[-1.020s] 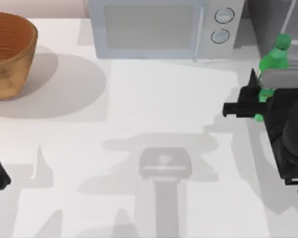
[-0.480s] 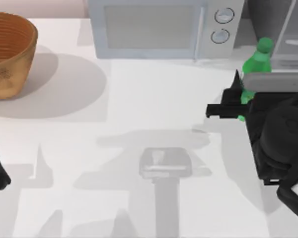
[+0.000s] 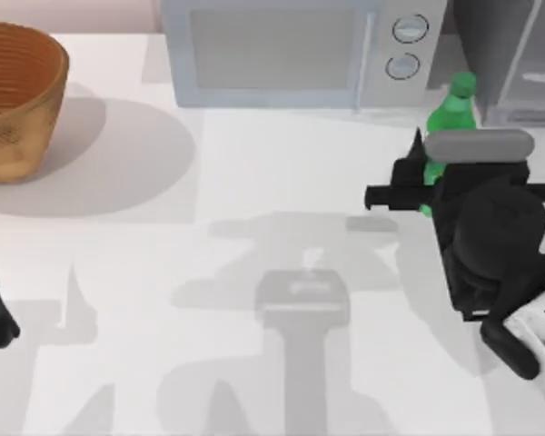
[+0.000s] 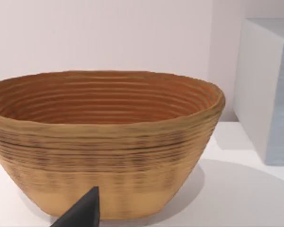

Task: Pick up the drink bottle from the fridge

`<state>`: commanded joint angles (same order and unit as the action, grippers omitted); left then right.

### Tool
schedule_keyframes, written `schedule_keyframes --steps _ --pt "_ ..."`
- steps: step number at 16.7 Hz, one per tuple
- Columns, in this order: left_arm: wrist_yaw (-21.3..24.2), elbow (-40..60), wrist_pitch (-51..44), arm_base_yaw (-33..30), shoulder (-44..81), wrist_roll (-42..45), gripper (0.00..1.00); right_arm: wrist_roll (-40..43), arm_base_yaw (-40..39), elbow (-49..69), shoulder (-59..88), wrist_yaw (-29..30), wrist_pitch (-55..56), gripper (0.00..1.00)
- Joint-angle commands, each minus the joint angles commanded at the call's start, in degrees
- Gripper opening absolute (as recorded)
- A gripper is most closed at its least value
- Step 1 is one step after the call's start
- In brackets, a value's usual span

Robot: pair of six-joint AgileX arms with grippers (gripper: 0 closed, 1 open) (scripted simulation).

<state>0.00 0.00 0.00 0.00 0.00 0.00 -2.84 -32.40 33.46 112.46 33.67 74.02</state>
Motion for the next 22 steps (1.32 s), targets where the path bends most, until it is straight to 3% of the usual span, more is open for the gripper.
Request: schedule_keyframes --steps 7,20,22 --pt "0.0 0.0 0.0 0.0 0.0 0.0 1.0 0.31 2.27 3.99 5.22 -2.21 2.77 0.0" --pt "0.0 0.0 0.0 0.0 0.0 0.0 1.0 0.31 2.27 3.99 5.22 -2.21 2.77 0.98" --pt "0.0 0.0 0.0 0.0 0.0 0.0 1.0 0.31 2.27 3.99 5.22 -2.21 2.77 1.0"
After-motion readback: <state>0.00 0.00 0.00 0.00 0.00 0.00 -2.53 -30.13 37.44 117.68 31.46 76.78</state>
